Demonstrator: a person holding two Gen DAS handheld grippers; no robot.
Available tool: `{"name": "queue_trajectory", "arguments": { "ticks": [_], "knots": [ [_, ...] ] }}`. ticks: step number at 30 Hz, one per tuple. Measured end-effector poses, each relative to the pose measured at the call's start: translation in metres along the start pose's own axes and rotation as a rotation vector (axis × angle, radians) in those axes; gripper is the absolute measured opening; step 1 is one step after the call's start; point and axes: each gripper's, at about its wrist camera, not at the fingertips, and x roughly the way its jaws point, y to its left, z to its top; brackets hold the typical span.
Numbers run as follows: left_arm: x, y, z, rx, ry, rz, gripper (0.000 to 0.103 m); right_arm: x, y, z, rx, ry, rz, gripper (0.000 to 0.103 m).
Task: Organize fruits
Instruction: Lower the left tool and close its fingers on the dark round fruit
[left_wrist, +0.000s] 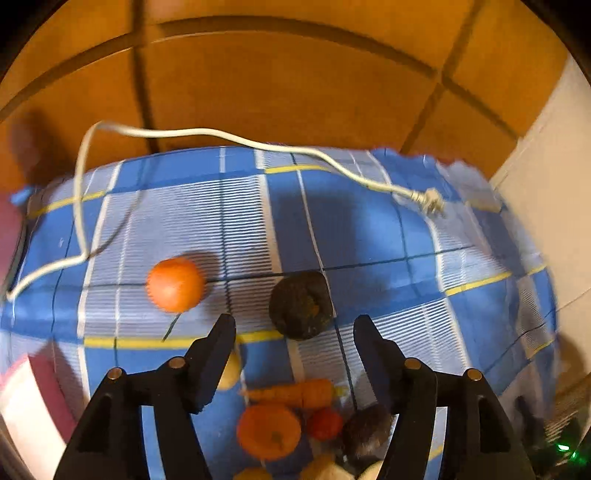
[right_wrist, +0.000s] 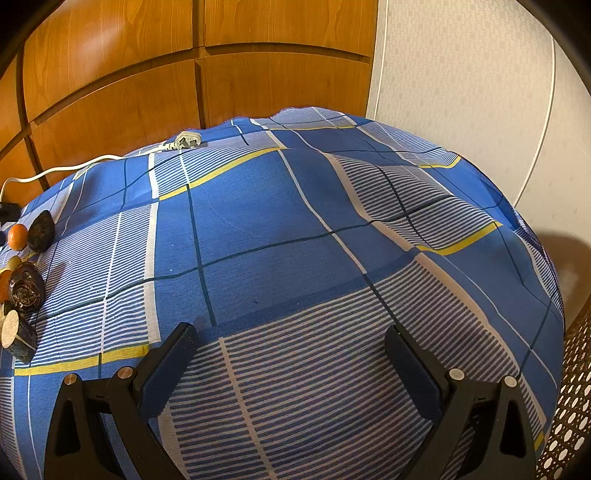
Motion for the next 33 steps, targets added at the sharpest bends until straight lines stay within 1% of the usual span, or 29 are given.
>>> {"name": "queue_trajectory", "arguments": {
  "ticks": [2, 4, 5, 6, 7, 8, 10, 12, 15, 16, 17, 18, 19, 21, 22, 24, 25, 26, 28, 29, 30, 31, 32, 33],
  "knots": [
    [0.012, -0.007, 0.004, 0.033, 0.021, 0.013, 0.067, 0.000, 0.000, 0.000, 0.000, -0.001, 0.001, 0.103],
    [0.022, -0.009, 0.006, 0.041, 0.039, 0.038, 0.067, -0.001, 0.000, 0.000, 0.000, -0.002, 0.001, 0.103],
    [0.027, -0.008, 0.006, 0.031, 0.046, 0.039, 0.064, -0.001, 0.000, 0.000, 0.000, -0.003, 0.001, 0.103],
    [0.031, -0.006, 0.006, 0.019, 0.056, 0.026, 0.047, -0.001, 0.000, -0.001, 0.000, -0.003, 0.001, 0.103],
    [0.035, -0.006, 0.005, 0.015, 0.070, 0.015, 0.039, -0.001, 0.000, -0.001, -0.001, -0.003, 0.000, 0.103],
    [0.039, -0.006, 0.004, 0.023, 0.074, 0.023, 0.036, -0.001, 0.000, 0.000, -0.002, -0.004, -0.001, 0.103],
    [0.038, -0.006, 0.000, 0.042, 0.045, 0.028, 0.035, -0.001, 0.000, 0.000, -0.002, -0.004, -0.001, 0.103],
    [0.035, -0.004, -0.003, 0.027, 0.035, 0.019, 0.035, -0.001, 0.000, 0.001, -0.004, -0.005, -0.001, 0.103],
    [0.018, 0.000, -0.008, 0.011, -0.016, 0.002, 0.031, -0.001, 0.001, 0.001, -0.004, -0.005, -0.002, 0.103],
    [0.010, 0.002, -0.010, -0.002, -0.038, -0.001, 0.023, -0.001, 0.001, 0.000, -0.003, -0.005, -0.001, 0.103],
    [0.000, 0.003, -0.012, -0.016, -0.053, -0.008, 0.004, -0.001, 0.001, 0.000, -0.004, -0.005, -0.002, 0.103],
    [-0.009, 0.005, -0.013, -0.027, -0.072, -0.014, 0.000, -0.001, 0.001, 0.001, -0.004, -0.005, -0.001, 0.103],
    [-0.020, 0.007, -0.015, -0.037, -0.097, -0.011, 0.000, -0.001, 0.001, 0.000, -0.003, -0.005, -0.001, 0.103],
    [-0.036, 0.017, -0.022, -0.045, -0.116, -0.020, 0.000, -0.001, 0.001, 0.001, -0.004, -0.005, -0.002, 0.103],
    [-0.037, 0.015, -0.019, -0.045, -0.113, -0.022, 0.000, -0.001, 0.001, 0.000, -0.005, -0.005, -0.002, 0.103],
    [-0.039, 0.017, -0.024, -0.040, -0.080, -0.043, 0.001, -0.001, 0.001, 0.000, -0.005, -0.004, -0.002, 0.103],
    [-0.040, 0.019, -0.027, -0.032, -0.072, -0.024, 0.001, -0.001, 0.001, 0.000, -0.004, -0.005, -0.001, 0.103],
    [-0.042, 0.017, -0.029, -0.020, -0.078, -0.010, 0.003, -0.001, 0.001, 0.000, -0.004, -0.004, -0.001, 0.103],
    [-0.041, 0.015, -0.031, -0.018, -0.071, -0.032, 0.010, -0.001, 0.001, 0.000, -0.005, -0.004, -0.001, 0.103],
    [-0.040, 0.015, -0.031, -0.024, -0.072, -0.036, 0.020, -0.001, 0.001, 0.000, -0.004, -0.004, 0.000, 0.103],
    [-0.038, 0.012, -0.028, -0.016, -0.079, -0.033, 0.036, 0.000, 0.001, 0.000, -0.004, -0.004, 0.001, 0.103],
    [-0.037, 0.010, -0.027, -0.009, -0.085, -0.027, 0.046, 0.000, 0.001, 0.000, -0.004, -0.004, 0.001, 0.103],
    [-0.035, 0.007, -0.024, -0.008, -0.093, -0.018, 0.061, 0.000, 0.001, 0.000, -0.004, -0.005, 0.001, 0.103],
    [-0.032, 0.006, -0.021, -0.007, -0.099, -0.016, 0.062, 0.000, 0.001, 0.000, -0.004, -0.005, 0.001, 0.103]
  ]
}}
